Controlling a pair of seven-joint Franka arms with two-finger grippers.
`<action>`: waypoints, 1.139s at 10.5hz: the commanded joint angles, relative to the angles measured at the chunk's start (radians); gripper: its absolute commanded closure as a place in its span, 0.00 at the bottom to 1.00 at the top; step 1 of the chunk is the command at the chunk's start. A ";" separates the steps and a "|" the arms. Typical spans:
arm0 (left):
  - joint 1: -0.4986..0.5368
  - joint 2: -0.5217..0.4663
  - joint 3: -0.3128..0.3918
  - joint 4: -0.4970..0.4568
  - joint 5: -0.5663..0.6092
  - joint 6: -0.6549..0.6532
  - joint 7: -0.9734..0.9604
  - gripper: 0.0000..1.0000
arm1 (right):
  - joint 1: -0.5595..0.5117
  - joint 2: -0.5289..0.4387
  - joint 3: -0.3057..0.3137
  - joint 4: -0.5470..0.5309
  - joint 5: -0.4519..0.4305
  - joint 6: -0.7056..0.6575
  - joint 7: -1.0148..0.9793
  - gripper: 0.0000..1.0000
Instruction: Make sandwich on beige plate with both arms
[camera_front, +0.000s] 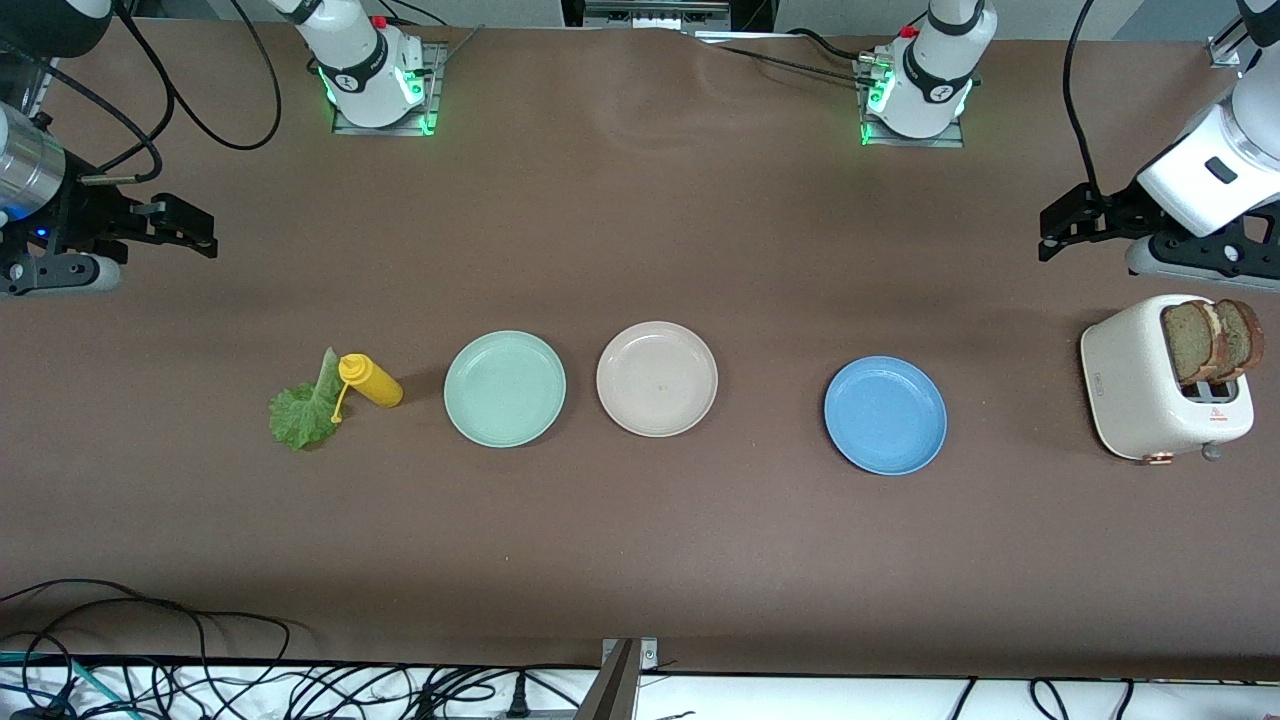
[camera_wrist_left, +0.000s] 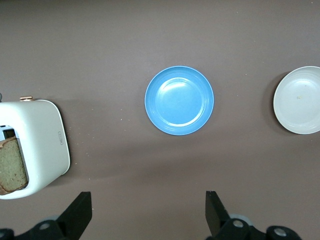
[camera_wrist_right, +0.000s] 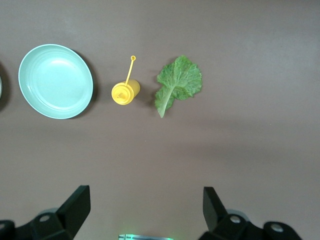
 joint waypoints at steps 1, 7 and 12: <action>0.010 0.001 -0.003 0.016 -0.029 -0.020 -0.003 0.00 | 0.003 -0.002 0.003 0.013 -0.019 -0.023 0.005 0.00; 0.010 0.001 -0.002 0.016 -0.029 -0.020 -0.006 0.00 | 0.000 -0.002 0.001 0.007 -0.021 -0.047 -0.007 0.00; 0.006 0.001 -0.008 0.017 -0.031 -0.020 -0.009 0.00 | -0.002 -0.002 -0.008 0.006 -0.027 -0.046 -0.012 0.00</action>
